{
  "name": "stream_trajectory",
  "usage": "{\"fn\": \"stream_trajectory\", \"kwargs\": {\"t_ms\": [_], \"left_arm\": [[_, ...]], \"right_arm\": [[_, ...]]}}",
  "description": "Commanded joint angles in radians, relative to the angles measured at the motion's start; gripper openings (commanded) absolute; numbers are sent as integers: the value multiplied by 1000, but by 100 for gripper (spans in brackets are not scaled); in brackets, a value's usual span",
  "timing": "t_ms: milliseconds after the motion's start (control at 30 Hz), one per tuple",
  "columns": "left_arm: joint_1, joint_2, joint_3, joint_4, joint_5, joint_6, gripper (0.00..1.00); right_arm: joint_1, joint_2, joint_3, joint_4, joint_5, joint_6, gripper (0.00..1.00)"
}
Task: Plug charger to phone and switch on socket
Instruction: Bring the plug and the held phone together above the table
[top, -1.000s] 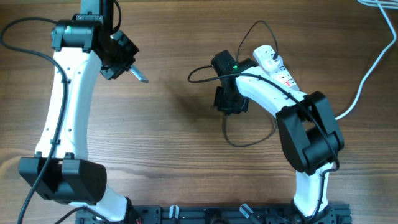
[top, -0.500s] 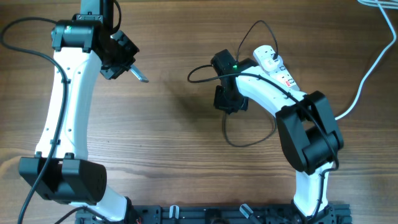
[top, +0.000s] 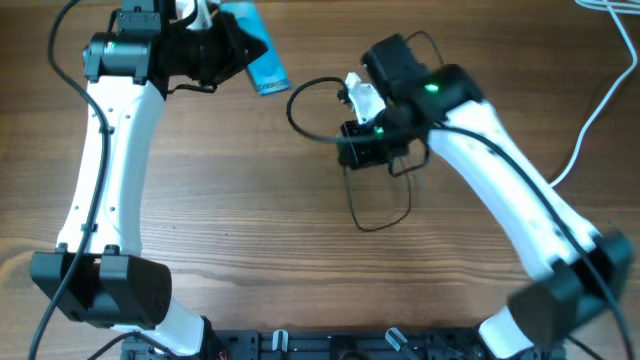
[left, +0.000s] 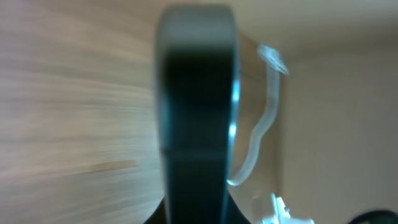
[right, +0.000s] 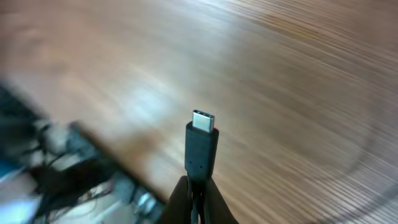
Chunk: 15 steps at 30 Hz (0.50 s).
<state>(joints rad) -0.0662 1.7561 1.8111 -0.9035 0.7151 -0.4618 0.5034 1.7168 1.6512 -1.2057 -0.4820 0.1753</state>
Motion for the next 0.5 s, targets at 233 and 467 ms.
{"fn": "stream_trajectory", "kwargs": {"t_ms": [233,467], "left_arm": [[-35,0,5,103,450,99,4],[-55,0,5,23,335,145,4]], "right_arm": [[85,-141,19,108,-12,99,4],[130,-171,21,185,48,140,4]]}}
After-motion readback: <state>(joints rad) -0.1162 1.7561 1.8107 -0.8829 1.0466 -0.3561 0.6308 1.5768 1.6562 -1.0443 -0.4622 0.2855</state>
